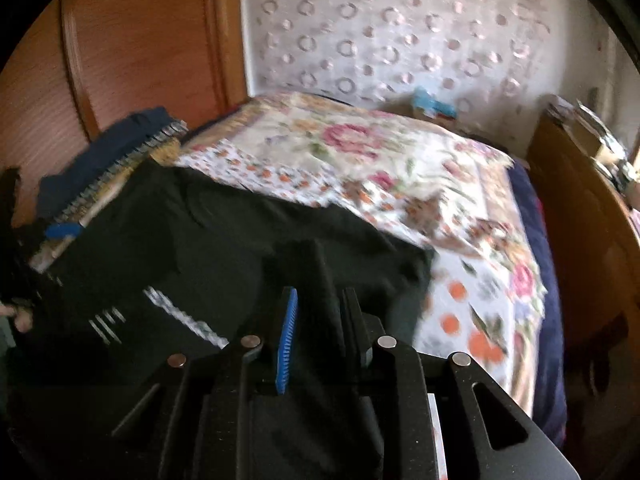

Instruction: Fold small clothes

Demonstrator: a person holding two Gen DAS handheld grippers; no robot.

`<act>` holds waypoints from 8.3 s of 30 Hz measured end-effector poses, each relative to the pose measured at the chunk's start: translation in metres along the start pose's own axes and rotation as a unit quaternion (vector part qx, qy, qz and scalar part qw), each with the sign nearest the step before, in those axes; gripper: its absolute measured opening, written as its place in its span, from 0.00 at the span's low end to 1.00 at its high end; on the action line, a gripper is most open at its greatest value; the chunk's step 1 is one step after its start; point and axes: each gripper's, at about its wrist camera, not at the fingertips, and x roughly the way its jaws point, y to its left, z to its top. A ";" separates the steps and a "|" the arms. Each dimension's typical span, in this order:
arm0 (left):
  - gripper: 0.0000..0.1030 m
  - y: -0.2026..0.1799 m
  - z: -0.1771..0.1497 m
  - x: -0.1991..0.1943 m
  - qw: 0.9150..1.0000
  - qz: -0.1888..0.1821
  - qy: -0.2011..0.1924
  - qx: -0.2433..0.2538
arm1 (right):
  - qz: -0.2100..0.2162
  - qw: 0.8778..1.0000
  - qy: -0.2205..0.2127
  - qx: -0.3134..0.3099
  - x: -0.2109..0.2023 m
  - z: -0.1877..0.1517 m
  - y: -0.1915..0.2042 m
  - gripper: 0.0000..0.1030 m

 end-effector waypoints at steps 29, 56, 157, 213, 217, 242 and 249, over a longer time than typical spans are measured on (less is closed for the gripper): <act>0.85 0.000 -0.009 -0.021 1.000 0.004 -0.011 -0.004 | 0.055 0.994 0.054 -0.073 0.014 -0.039 0.081 0.04; 0.85 0.011 0.011 -0.028 0.999 0.021 -0.025 0.001 | 0.112 0.992 0.012 -0.049 -0.013 -0.030 0.061 0.16; 0.08 0.044 0.052 -0.046 0.999 -0.003 -0.012 0.052 | 0.034 0.998 -0.020 0.045 0.072 0.032 -0.012 0.06; 0.58 0.034 -0.150 -0.210 0.998 -0.012 -0.060 -0.015 | 0.048 0.998 -0.035 0.034 -0.180 -0.197 0.037 0.06; 0.72 0.038 -0.139 -0.213 0.997 -0.017 -0.072 -0.015 | 0.040 0.998 -0.044 0.014 -0.191 -0.199 0.041 0.12; 0.75 0.062 -0.102 -0.062 0.999 0.022 0.041 -0.006 | -0.051 0.995 -0.006 0.088 -0.080 -0.179 -0.008 0.40; 0.75 0.065 -0.104 -0.060 0.998 0.027 0.055 0.000 | -0.056 0.994 0.014 0.090 -0.071 -0.171 -0.005 0.45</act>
